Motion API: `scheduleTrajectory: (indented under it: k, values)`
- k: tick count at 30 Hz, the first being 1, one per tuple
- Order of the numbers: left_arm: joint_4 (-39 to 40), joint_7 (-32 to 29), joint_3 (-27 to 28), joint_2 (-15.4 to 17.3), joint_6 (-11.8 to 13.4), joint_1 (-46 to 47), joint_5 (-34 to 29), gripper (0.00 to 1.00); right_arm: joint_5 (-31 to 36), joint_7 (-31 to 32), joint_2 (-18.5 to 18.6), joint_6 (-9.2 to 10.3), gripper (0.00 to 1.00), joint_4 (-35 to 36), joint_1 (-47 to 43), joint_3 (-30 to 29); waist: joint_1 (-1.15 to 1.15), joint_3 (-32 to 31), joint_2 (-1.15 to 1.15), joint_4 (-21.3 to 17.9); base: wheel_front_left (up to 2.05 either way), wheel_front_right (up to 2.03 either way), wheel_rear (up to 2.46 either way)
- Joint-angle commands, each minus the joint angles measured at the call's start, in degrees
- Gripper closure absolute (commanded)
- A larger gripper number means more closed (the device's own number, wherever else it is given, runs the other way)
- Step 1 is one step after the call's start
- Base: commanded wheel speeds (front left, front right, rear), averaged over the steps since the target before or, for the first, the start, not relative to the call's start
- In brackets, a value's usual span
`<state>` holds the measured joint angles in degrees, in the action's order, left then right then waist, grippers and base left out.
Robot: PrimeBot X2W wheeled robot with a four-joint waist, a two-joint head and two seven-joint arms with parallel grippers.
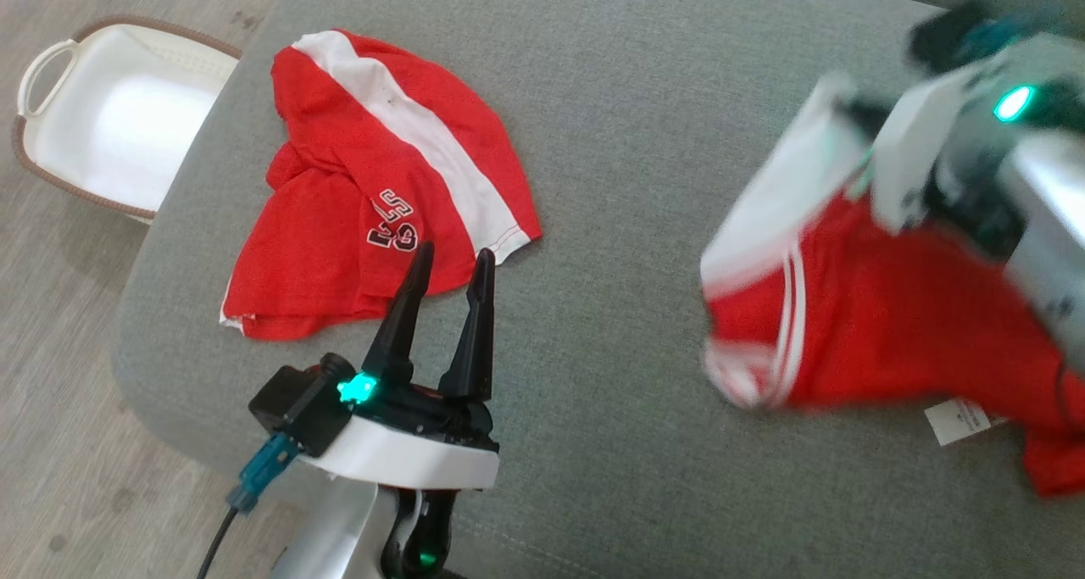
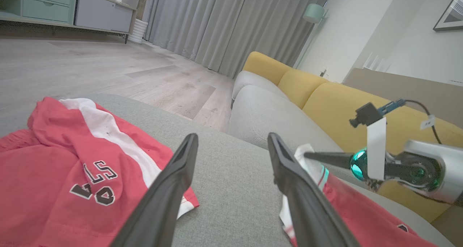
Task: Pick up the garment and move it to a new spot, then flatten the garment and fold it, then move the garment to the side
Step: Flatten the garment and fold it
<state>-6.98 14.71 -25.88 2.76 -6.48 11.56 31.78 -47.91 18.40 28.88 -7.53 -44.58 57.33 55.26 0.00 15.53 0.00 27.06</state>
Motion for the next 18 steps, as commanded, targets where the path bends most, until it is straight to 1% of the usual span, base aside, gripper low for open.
scheduleTrajectory:
  k: [1, 6, 9, 10, 11, 14, 17, 18]
  values:
    - [1.62, 0.29, 1.73, 0.11, 0.28, 1.82, -0.43, 0.0, 1.03, -3.29, -0.34, 0.04, 1.0, -0.32, 3.53, -1.32, 0.0, -0.13, 0.0, -0.2, 0.0, 0.0, 0.0]
    - [1.76, 0.29, 1.44, 0.11, 0.25, 1.85, -0.49, 0.0, 5.16, -13.66, -1.94, 0.04, 1.0, -9.76, 9.02, -4.48, 0.0, -0.1, 0.0, -0.45, 0.0, 0.0, 0.0]
    - [1.68, 0.29, 1.38, 0.11, 0.2, 1.86, -0.51, 0.0, 6.03, -15.19, -3.83, 0.04, 1.0, -15.16, 10.09, -5.14, 0.0, -0.16, 0.0, -0.49, 0.0, 0.0, 0.0]
    - [1.64, 0.29, 1.4, 0.11, 0.19, 1.85, -0.53, 0.0, 6.32, -15.43, -4.31, 0.04, 0.59, -16.53, 10.15, -5.0, 0.0, -0.19, 0.0, -0.51, 0.0, 0.0, 0.0]
    - [1.6, 0.29, 1.46, 0.11, 0.19, 1.83, -0.54, 0.0, 6.45, -15.62, -4.79, 0.04, 0.0, -17.69, 10.07, -4.87, 0.0, -0.21, 0.0, -0.54, 0.0, 0.0, 0.0]
    - [1.52, 0.29, 1.82, 0.11, 0.27, 1.73, -0.66, 0.0, 6.56, -17.17, -5.99, 0.04, 0.0, -19.43, 9.62, -4.26, 0.0, -0.37, 0.0, -0.96, 0.0, 0.0, 0.0]
    - [1.51, 0.29, 2.59, 0.11, 0.36, 1.49, -1.16, 0.0, 6.23, -20.42, -6.96, 0.04, 0.0, -20.29, 9.53, -4.45, 0.0, -0.78, 0.0, -2.33, 0.0, 0.0, 0.0]
    - [1.51, 0.29, 2.59, 0.11, 0.36, 1.49, -1.16, 0.0, 6.23, -20.42, -6.96, 0.04, 0.0, -20.29, 9.53, -4.45, 0.0, -0.78, 0.0, -2.33, 0.0, 0.0, 0.0]
